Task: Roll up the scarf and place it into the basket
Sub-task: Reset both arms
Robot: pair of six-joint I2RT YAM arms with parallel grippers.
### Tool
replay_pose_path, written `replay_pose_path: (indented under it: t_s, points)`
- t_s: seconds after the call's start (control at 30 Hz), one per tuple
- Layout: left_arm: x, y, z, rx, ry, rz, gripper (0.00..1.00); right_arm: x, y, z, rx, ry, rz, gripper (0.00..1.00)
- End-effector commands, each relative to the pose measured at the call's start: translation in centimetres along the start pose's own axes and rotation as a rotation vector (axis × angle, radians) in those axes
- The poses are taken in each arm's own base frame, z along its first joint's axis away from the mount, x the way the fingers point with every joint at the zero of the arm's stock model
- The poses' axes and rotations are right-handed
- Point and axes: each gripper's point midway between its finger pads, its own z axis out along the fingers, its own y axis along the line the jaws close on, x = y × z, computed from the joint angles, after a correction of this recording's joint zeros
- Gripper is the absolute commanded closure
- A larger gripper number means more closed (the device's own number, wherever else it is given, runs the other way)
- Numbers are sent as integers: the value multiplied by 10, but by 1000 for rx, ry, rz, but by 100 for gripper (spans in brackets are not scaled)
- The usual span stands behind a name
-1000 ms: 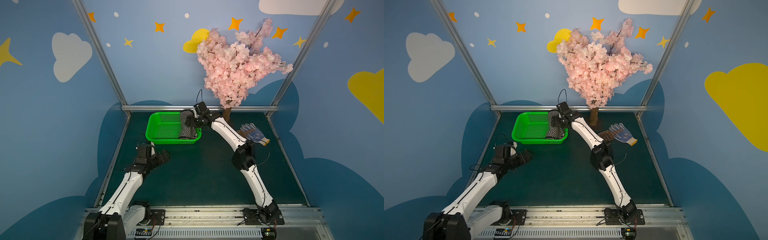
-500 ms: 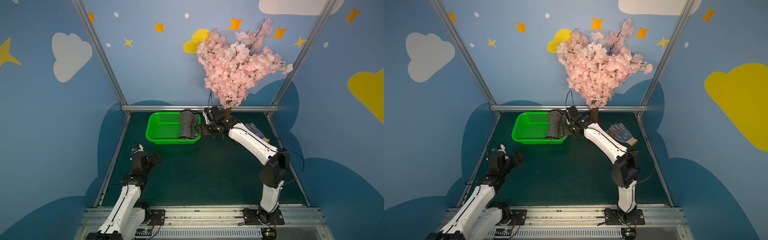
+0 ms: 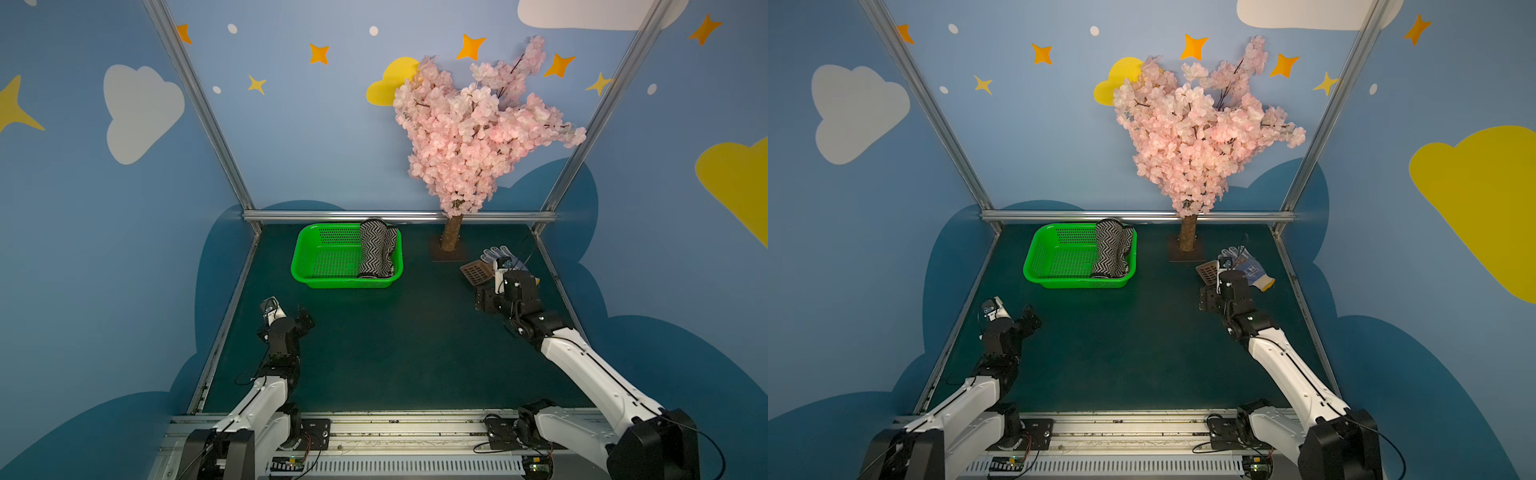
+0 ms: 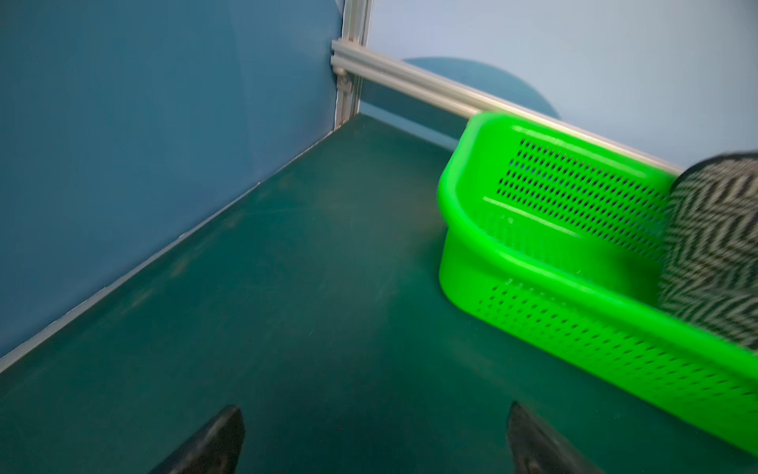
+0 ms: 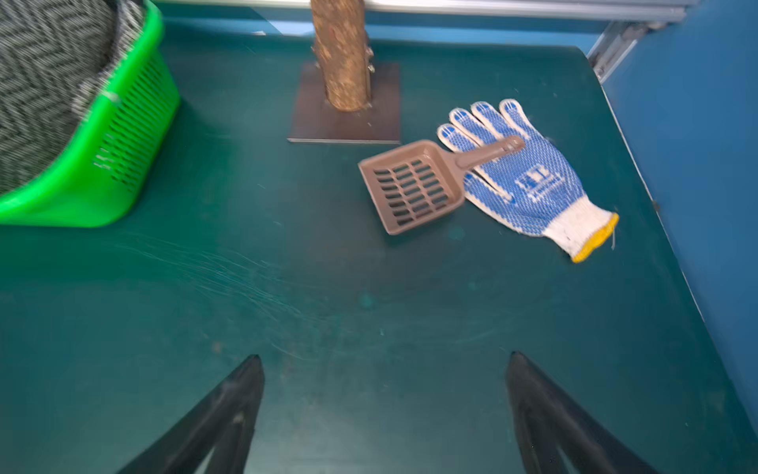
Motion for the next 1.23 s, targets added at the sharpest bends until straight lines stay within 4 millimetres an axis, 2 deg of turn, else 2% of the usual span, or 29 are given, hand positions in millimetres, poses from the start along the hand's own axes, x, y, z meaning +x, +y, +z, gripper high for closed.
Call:
replay_pose_path:
  t_s: [0.0, 0.03, 0.13, 0.17, 0.23, 0.3, 0.33, 0.47, 0.57, 0.6, 0.67, 0.77, 0.83, 1.2]
  points:
    - [-36, -4, 2, 3, -183, 39, 0, -9, -28, 8, 86, -120, 1, 8]
    - [-41, -7, 4, 6, -214, 66, 0, -1, -40, 11, 118, -113, 50, 5]
    - [-39, -18, 17, 48, -227, 109, 0, 13, -66, 17, 186, -122, 153, 4]
    - [-34, -24, 23, 73, -217, 120, 0, 17, -68, 19, 186, -126, 153, 4]
    - [-33, -48, 33, 175, -237, 195, 0, 22, -72, 21, 192, -158, 135, 4]
    - [-12, -71, 36, 306, -156, 275, 0, 24, -75, 23, 202, -190, 122, 4]
    - [-9, -77, 37, 323, -147, 299, 0, 26, -75, 26, 195, -200, 111, 4]
    - [-12, -72, 40, 289, -196, 281, 0, 32, -76, 42, 189, -225, 124, 4]
    - [-12, -72, 42, 284, -179, 283, 0, 25, -64, 55, 129, -214, 42, 4]
    - [-12, -73, 44, 278, -173, 286, 0, 23, -64, 62, 131, -216, 39, 4]
    - [-12, -73, 48, 266, -151, 289, 0, 33, -65, 76, 124, -209, 43, 3]
    - [-11, -78, 60, 239, -91, 314, 0, 29, -69, 90, 150, -272, 61, 2]
    - [-9, -79, 66, 212, -60, 329, 0, 31, -69, 92, 147, -275, 60, 2]
    - [-10, -80, 64, 216, -74, 332, 0, 35, -69, 93, 139, -158, 59, 3]
